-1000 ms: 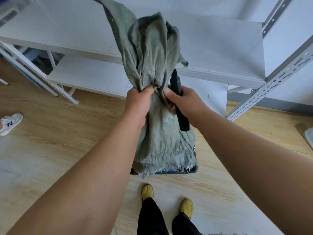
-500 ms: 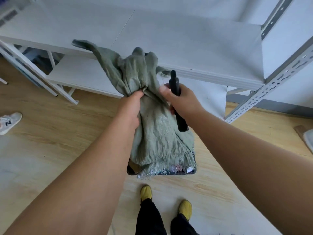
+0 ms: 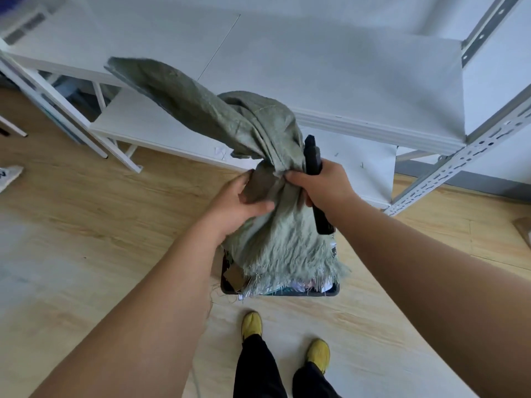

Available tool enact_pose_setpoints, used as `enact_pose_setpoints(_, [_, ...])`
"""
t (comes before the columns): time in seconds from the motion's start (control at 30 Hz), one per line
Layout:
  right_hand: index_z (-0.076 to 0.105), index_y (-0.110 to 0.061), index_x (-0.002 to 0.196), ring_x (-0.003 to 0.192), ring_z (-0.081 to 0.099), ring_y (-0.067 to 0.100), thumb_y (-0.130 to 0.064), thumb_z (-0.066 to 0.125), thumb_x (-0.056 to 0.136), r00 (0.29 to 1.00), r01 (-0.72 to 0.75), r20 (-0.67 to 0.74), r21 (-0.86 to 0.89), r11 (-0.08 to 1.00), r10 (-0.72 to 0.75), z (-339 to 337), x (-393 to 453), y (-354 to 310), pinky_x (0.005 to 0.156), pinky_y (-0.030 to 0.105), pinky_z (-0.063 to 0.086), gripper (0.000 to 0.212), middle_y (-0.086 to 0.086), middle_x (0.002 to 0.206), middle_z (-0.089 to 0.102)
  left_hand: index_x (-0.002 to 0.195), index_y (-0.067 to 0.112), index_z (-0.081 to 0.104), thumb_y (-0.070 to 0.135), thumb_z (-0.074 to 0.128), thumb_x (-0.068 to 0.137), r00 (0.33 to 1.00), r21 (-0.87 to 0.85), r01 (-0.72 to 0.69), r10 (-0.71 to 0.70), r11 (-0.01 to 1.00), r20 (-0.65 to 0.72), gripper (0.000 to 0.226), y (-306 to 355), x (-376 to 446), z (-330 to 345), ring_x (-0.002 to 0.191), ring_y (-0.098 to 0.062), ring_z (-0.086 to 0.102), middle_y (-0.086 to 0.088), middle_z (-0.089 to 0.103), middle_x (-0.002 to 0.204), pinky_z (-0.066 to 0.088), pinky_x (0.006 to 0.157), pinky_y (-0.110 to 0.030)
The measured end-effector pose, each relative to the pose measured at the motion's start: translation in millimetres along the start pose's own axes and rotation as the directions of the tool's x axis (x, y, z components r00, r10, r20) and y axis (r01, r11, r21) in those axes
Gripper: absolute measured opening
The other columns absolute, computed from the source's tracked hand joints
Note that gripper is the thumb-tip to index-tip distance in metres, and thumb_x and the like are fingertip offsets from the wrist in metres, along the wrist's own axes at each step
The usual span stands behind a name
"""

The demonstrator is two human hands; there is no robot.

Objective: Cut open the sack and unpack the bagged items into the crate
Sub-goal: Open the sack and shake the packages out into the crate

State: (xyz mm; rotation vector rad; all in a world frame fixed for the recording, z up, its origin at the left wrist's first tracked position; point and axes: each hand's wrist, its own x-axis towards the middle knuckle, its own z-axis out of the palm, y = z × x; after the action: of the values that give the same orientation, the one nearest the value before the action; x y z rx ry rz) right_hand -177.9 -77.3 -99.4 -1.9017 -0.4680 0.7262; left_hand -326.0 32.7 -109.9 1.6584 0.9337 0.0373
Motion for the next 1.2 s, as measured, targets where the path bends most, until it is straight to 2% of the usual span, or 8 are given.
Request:
enact_pose_setpoints(0.07, [0.052, -0.013, 0.060, 0.034, 0.049, 0.015, -0.019, 0.076, 0.076, 0.998, 0.046, 0.036, 0.004, 0.999, -0.046, -1, 3, -9, 0.043, 0.023, 0.042, 0.030, 0.005, 0.046, 0.054, 0.132, 0.028, 0.049, 0.030, 0.080, 0.074, 1.000, -0.014, -0.024, 0.023, 1.000, -0.018, 0.067, -7, 4, 14, 0.109, -0.010, 0.060, 0.011, 0.061, 0.124, 0.047, 0.097, -0.036])
enact_pose_setpoints(0.17, [0.051, -0.011, 0.060, 0.039, 0.048, 0.021, -0.018, 0.075, 0.079, 0.998, 0.037, 0.054, -0.007, 0.999, -0.037, -1, 2, -18, 0.050, 0.028, 0.043, 0.031, 0.010, 0.049, 0.053, 0.119, 0.022, 0.061, 0.032, 0.071, 0.083, 0.992, 0.054, -0.017, 0.023, 0.998, -0.125, 0.039, 0, 12, 26, 0.102, -0.016, 0.064, 0.006, 0.068, 0.112, 0.050, 0.092, -0.036])
enact_pose_setpoints(0.3, [0.053, -0.009, 0.060, 0.033, 0.046, 0.014, -0.017, 0.075, 0.079, 0.998, 0.044, 0.036, 0.153, 0.987, -0.050, -5, 6, -34, 0.040, 0.019, 0.041, 0.030, 0.005, 0.043, 0.051, 0.100, 0.030, 0.069, 0.039, 0.067, 0.082, 0.976, -0.058, -0.113, 0.100, 0.992, -0.196, 0.021, 11, 14, 18, 0.091, -0.011, 0.068, 0.010, 0.073, 0.097, 0.054, 0.083, -0.034])
enact_pose_setpoints(0.4, [0.053, -0.008, 0.063, 0.038, 0.047, 0.018, -0.018, 0.074, 0.080, 0.998, 0.046, 0.037, 0.152, 0.987, -0.052, -1, 9, -38, 0.047, 0.027, 0.044, 0.029, 0.008, 0.048, 0.051, 0.098, 0.031, 0.068, 0.036, 0.064, 0.086, 0.977, -0.097, -0.110, 0.089, 0.989, -0.194, 0.013, 16, 13, 18, 0.094, -0.013, 0.067, 0.010, 0.072, 0.097, 0.052, 0.081, -0.032])
enact_pose_setpoints(0.8, [0.053, -0.010, 0.061, 0.039, 0.049, 0.017, -0.022, 0.074, 0.079, 0.994, 0.105, 0.016, 0.129, 0.986, -0.108, -2, 7, -46, 0.047, 0.027, 0.046, 0.030, 0.007, 0.048, 0.053, 0.091, 0.030, 0.069, 0.033, 0.063, 0.088, 0.952, -0.101, -0.170, 0.137, 0.980, -0.272, 0.008, 24, 6, 17, 0.091, -0.016, 0.068, 0.005, 0.073, 0.095, 0.054, 0.086, -0.041])
enact_pose_setpoints(0.9, [0.053, -0.009, 0.061, 0.041, 0.049, 0.019, -0.020, 0.072, 0.081, 0.996, 0.084, 0.027, 0.096, 0.992, -0.087, 0, 6, -49, 0.052, 0.031, 0.047, 0.030, 0.008, 0.050, 0.053, 0.101, 0.019, 0.070, 0.032, 0.063, 0.089, 0.967, -0.093, -0.127, 0.103, 0.988, -0.234, 0.018, 26, 5, 17, 0.094, -0.021, 0.068, -0.001, 0.073, 0.099, 0.052, 0.090, -0.047])
enact_pose_setpoints(1.07, [0.054, -0.012, 0.058, 0.036, 0.049, 0.016, -0.021, 0.074, 0.079, 0.987, 0.158, 0.005, 0.145, 0.977, -0.160, -2, 8, -58, 0.046, 0.026, 0.045, 0.030, 0.002, 0.042, 0.052, 0.091, 0.028, 0.070, 0.040, 0.065, 0.082, 0.946, -0.123, -0.202, 0.162, 0.971, -0.280, 0.016, 32, 3, 10, 0.089, -0.016, 0.069, 0.006, 0.074, 0.092, 0.055, 0.085, -0.041])
enact_pose_setpoints(1.2, [0.054, -0.010, 0.061, 0.038, 0.049, 0.016, -0.020, 0.073, 0.081, 0.997, 0.059, 0.041, 0.110, 0.992, -0.064, -1, 4, -55, 0.049, 0.027, 0.047, 0.029, 0.006, 0.047, 0.053, 0.100, 0.024, 0.071, 0.037, 0.065, 0.086, 0.967, -0.104, -0.143, 0.116, 0.984, -0.228, 0.020, 27, 0, 12, 0.092, -0.018, 0.068, 0.004, 0.073, 0.096, 0.053, 0.090, -0.045])
